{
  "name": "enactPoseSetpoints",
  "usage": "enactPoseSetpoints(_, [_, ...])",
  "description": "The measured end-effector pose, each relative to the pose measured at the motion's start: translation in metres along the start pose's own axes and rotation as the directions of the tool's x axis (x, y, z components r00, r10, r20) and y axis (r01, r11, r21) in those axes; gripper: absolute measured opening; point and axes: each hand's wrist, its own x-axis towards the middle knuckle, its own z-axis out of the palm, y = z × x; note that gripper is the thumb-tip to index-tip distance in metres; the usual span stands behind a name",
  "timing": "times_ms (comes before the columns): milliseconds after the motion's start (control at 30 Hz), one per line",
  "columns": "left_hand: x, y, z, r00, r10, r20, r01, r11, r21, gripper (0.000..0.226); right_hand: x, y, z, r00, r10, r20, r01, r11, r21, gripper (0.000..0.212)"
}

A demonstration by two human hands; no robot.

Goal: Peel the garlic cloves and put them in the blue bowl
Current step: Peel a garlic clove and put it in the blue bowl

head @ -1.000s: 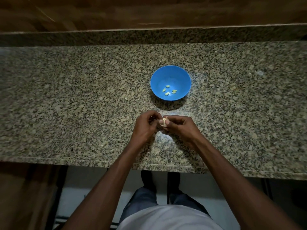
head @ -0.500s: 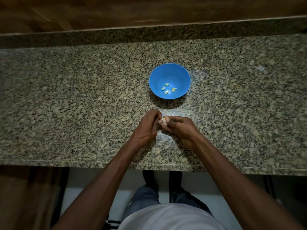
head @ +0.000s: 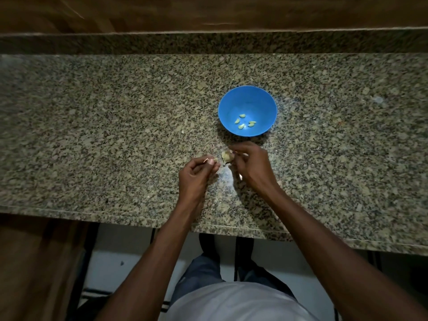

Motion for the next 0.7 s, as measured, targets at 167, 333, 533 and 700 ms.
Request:
enactPoseSetpoints(167, [-0.011, -0.011, 0.015, 0.997, -0.056, 0.057, 0.057, 0.998, -0.018, 0.021, -0.031, -0.003, -0.01, 0.932, 0.269, 0.242, -0.356, 0.8, 0.484, 0.026])
enactPoseSetpoints(333, [-0.015, -0.022, 0.032, 0.989, -0.111, 0.096, 0.118, 0.991, -0.07, 0.006, -0.042, 0.002, -0.013, 0.908, 0.356, 0.223, -0.412, 0.655, 0.633, 0.025])
enactPoseSetpoints(533, [-0.022, -0.018, 0.031, 0.988, -0.116, 0.104, 0.103, 0.987, 0.126, 0.014, -0.049, 0.003, -0.02, 0.903, 0.382, 0.197, -0.41, 0.627, 0.662, 0.016])
enactPoseSetpoints(700, [-0.017, -0.02, 0.014, 0.988, 0.034, 0.152, -0.104, 0.87, 0.482, 0.009, -0.044, 0.012, -0.021, 0.822, 0.491, 0.289, -0.551, 0.557, 0.622, 0.019])
